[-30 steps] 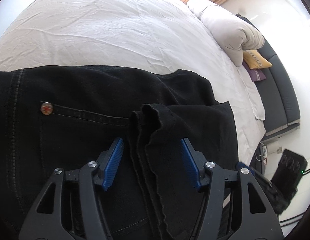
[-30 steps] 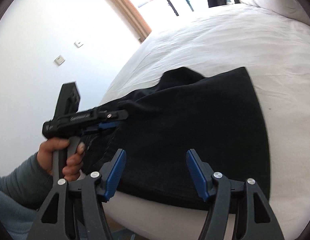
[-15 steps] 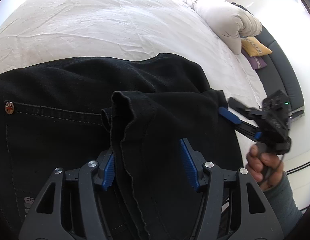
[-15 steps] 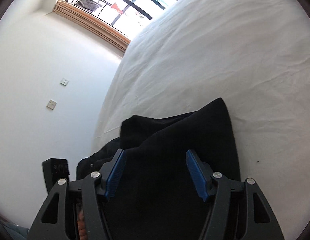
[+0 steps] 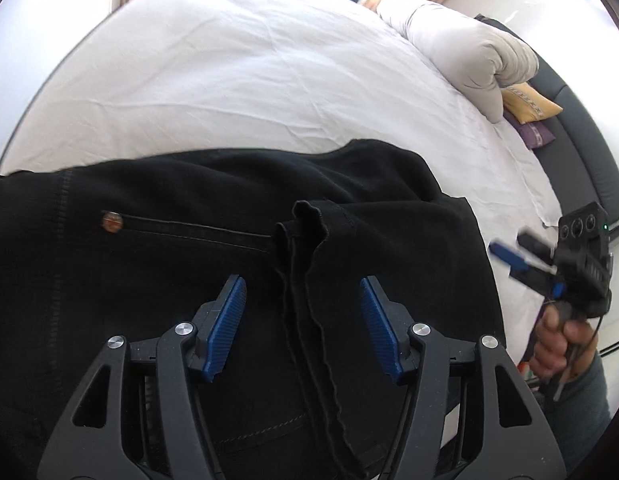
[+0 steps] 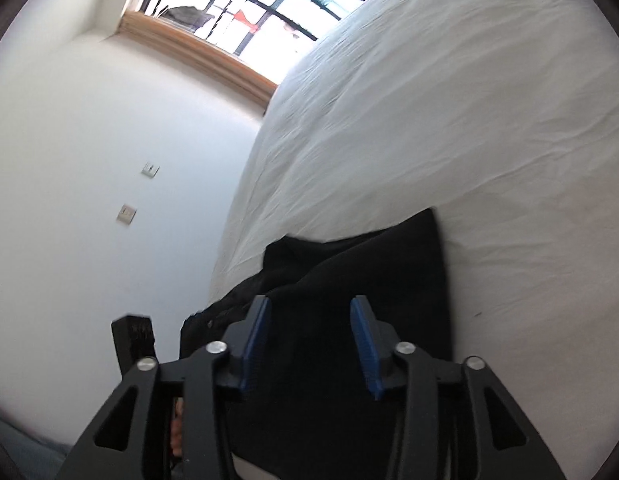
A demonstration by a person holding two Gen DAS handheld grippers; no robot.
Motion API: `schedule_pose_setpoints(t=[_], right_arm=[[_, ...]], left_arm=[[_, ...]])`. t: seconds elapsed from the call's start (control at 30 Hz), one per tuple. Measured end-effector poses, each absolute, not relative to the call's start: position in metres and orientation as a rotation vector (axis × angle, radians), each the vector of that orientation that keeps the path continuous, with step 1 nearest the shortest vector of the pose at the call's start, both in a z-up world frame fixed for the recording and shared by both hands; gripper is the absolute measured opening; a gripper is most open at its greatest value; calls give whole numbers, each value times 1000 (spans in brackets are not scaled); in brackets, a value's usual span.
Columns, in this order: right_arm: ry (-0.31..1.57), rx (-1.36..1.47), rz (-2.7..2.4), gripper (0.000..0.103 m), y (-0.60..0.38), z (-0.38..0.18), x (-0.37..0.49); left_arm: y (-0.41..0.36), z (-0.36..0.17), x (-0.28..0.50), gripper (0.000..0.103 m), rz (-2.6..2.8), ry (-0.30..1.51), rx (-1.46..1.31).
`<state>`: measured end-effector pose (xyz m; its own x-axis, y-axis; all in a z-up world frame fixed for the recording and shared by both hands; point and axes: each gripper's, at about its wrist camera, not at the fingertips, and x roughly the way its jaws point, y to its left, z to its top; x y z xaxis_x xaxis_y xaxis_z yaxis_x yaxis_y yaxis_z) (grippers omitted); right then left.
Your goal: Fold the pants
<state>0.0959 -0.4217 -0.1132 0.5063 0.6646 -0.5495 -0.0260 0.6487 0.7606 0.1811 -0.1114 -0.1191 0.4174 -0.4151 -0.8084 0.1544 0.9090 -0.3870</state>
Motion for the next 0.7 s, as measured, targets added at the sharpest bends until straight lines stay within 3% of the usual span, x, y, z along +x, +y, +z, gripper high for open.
schedule_pose_setpoints(t=[0.07,0.13,0.17,0.27,0.43,0.57,0.7], right_arm=[[1075,670,516,60,-397,-128,89],[1179,641,525,54,-389,-159,74],[1131,665,527,49,-396,-162,65],[1130,783,533,49,-415,-164,41],[1179,712,652,50,-420,-141,26],[1035,761,690,64,-433,-114,72],[1067,774,688,65,-433,-136,139]], left_arm=[[-115,-110,171,57,-365,1025,-232],[-129,-103,160,57,-410,983,-186],[-138,-103,155,57,-451,980,-179],[-171,-114,147,57,-525,1002,-111],[-185,-125,136,57,-585,1018,-58],[-187,-133,132,57,-598,1031,-44],[-187,-137,122,57,-609,1019,26]])
